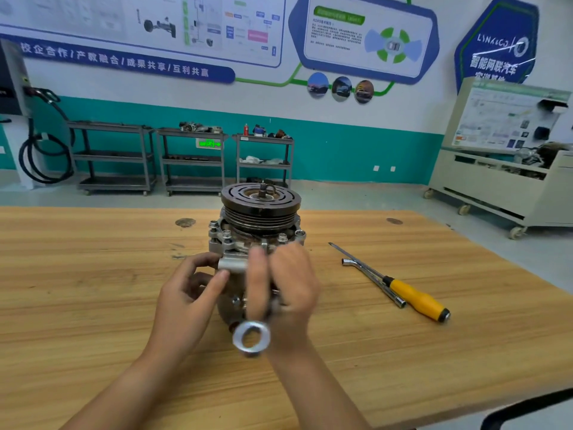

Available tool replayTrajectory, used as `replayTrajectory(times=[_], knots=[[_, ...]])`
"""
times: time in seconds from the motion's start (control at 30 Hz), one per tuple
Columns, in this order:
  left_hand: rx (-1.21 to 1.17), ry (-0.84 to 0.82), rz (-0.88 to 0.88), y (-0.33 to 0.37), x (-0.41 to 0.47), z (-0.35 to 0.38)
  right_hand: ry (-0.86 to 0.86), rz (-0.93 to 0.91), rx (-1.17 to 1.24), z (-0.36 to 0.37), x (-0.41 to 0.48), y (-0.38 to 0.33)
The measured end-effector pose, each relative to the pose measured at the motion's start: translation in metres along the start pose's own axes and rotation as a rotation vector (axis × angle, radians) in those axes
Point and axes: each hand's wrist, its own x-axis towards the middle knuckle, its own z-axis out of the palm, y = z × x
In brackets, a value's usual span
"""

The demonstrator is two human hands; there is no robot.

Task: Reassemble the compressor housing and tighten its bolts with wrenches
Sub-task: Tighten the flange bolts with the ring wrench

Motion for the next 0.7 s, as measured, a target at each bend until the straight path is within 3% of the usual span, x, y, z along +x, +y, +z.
replayTrajectory(times=[0.17,0.23,0.33,0.43,0.6,0.7], knots=[[0.067,0.000,0.062,0.004,0.001,-0.001,-0.136,-0.019,-0.266,0.026,0.009,-0.001],[0.027,0.014,0.045,0.002,0.001,-0.002,-0.120,0.030,-0.163,0.021,0.022,-0.008],[-0.011,-0.011,-0.007,-0.001,0.000,-0.003,0.086,0.453,0.430,-0.005,0.066,-0.018],[-0.010,0.003,-0.019,-0.001,0.000,-0.004,0.403,0.638,0.814,-0.045,0.114,0.003],[-0.003,0.008,-0.027,0.001,-0.001,-0.003,0.442,1.174,0.970,-0.063,0.135,0.071],[0.012,0.008,-0.024,0.002,-0.001,-0.003,0.444,1.380,1.012,-0.054,0.119,0.099]])
